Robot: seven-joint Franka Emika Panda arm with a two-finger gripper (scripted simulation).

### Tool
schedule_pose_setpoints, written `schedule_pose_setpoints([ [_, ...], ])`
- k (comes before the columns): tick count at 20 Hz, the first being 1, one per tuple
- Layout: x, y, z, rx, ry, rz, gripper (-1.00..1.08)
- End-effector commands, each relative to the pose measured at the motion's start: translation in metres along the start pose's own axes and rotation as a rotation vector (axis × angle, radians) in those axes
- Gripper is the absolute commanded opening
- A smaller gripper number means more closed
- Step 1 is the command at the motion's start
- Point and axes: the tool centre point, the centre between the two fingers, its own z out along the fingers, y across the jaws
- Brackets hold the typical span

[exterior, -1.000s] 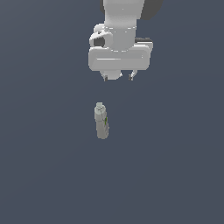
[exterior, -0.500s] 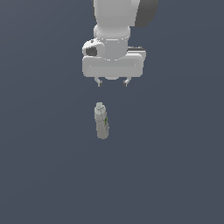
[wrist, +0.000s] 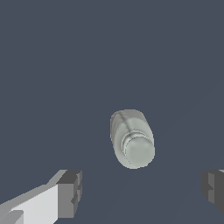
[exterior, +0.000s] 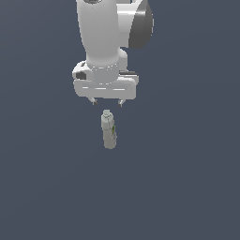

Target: Pick up the object and move it to a goal position.

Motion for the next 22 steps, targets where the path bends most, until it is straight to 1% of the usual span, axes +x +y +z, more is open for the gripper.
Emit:
schedule_pose_setpoints([
  [1,0.004,0.007,0.006,-0.002,-0.007,0.010,1.00],
  [10,0.004,0.010,0.014,-0.003,-0.010,0.014,1.00],
  [18,0.003,0.010,0.049,-0.003,-0.011,0.015,1.00],
  [22,0.004,0.011,0.059,-0.003,-0.011,0.015,1.00],
])
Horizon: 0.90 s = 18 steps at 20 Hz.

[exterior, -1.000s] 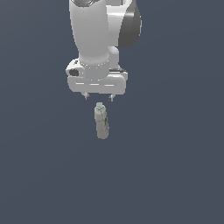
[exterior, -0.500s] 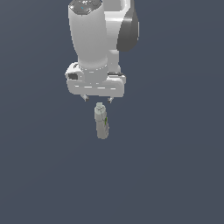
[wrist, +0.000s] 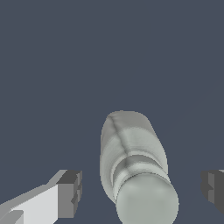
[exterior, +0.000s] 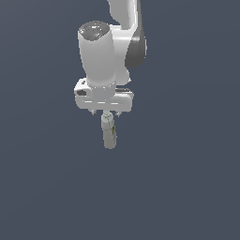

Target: Pick up the object and move it to a goal position.

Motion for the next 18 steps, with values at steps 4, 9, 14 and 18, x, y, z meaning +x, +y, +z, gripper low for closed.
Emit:
schedule_pose_setpoints([
  [4,0.0010,0.0001,0.0044,0.000,0.001,0.000,-1.00],
  [9,0.0010,0.0001,0.0044,0.000,0.001,0.000,-1.00],
  [14,0.0017,-0.0007,0.0028,0.000,0.004,-0.001,-1.00],
  [18,0.0038,-0.0026,-0.0035,-0.002,0.023,0.009,-1.00],
])
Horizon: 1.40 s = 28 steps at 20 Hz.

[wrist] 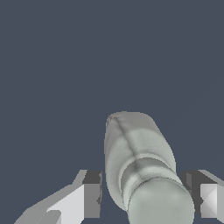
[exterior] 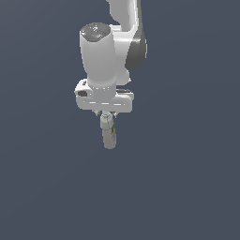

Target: Pick up the object and move it to a goal position.

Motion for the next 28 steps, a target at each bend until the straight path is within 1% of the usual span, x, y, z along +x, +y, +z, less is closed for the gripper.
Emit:
schedule_pose_setpoints([
  [1,0.004,-0.002,-0.009,-0.002,0.024,0.008,-1.00],
  [4,0.007,-0.005,-0.021,-0.006,0.058,0.025,-1.00],
  [8,0.013,-0.012,-0.042,-0.014,0.120,0.056,-1.00],
  [20,0.025,-0.038,-0.126,-0.048,0.365,0.176,-1.00],
  [28,0.023,-0.054,-0.175,-0.070,0.506,0.245,-1.00],
])
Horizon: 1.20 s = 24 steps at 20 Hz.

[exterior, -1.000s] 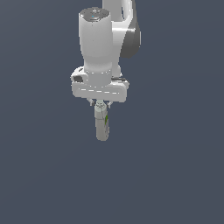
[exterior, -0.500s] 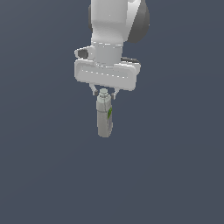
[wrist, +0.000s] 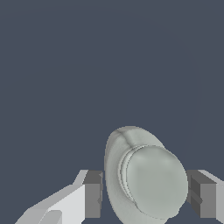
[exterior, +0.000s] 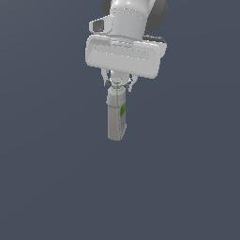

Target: Pick up the object and move it to a goal position.

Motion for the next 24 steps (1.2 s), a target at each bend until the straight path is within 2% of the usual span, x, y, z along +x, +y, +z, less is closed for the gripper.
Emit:
schedule_pose_setpoints([
  [1,0.009,-0.005,-0.020,-0.002,0.056,0.023,-1.00],
  [24,0.027,-0.043,-0.143,-0.070,0.415,0.198,-1.00],
])
